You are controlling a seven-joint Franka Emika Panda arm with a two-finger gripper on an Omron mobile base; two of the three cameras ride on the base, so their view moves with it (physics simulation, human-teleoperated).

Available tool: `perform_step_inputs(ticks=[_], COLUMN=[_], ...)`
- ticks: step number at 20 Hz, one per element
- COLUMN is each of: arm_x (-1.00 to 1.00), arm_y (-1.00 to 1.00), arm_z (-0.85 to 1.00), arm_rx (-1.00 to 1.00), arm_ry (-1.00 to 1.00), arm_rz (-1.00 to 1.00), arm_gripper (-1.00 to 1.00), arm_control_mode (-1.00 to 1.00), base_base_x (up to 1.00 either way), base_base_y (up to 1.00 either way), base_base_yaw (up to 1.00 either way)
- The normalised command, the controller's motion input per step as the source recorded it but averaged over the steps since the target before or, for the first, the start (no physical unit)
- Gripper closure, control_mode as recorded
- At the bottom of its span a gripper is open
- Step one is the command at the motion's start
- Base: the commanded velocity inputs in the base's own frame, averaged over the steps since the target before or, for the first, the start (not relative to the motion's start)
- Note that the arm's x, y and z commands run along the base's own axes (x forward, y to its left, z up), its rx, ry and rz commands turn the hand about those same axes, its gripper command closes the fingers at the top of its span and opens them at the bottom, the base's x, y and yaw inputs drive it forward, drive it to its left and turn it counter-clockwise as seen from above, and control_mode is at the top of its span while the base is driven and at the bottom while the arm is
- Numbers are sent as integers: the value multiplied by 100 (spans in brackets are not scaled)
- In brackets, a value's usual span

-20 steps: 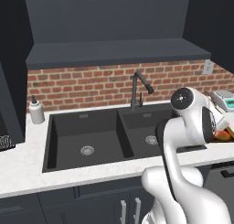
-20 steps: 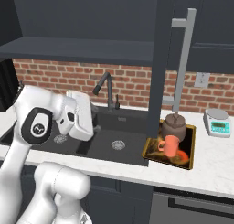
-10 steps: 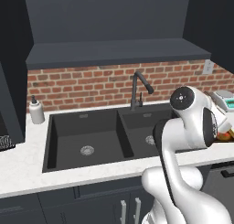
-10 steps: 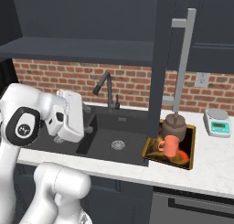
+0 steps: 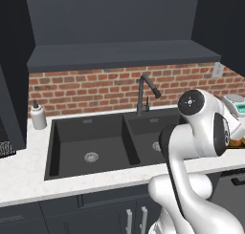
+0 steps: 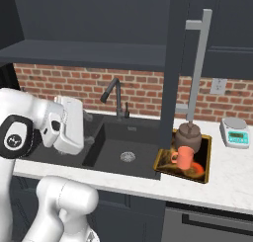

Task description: Pick the kettle from the counter and place it on the tray. Then pick the mug from the cabinet and place it on the tray. Then close the cabinet doors.

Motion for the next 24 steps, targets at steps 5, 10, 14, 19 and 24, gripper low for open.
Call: perform_step_inputs(ticks=[5, 10, 14, 19, 24], arm_x=[-17, -19, -20, -18, -13], arm_y=[7, 11, 13, 8, 4], arm_z=[10, 13, 14, 16, 15], arm_rx=[-6, -5, -1, -2, -4], arm_ry=[-6, -6, -5, -9, -9], arm_rz=[0, 0, -1, -1, -1], arm_gripper=[-100, -100, -100, -100, -100], arm_control_mode=[-100, -100, -100, -100, -100], base_base_x=[0, 0, 0, 0, 0], base_base_y=[0, 0, 0, 0, 0], base_base_yaw=[0, 0, 0, 0, 0])
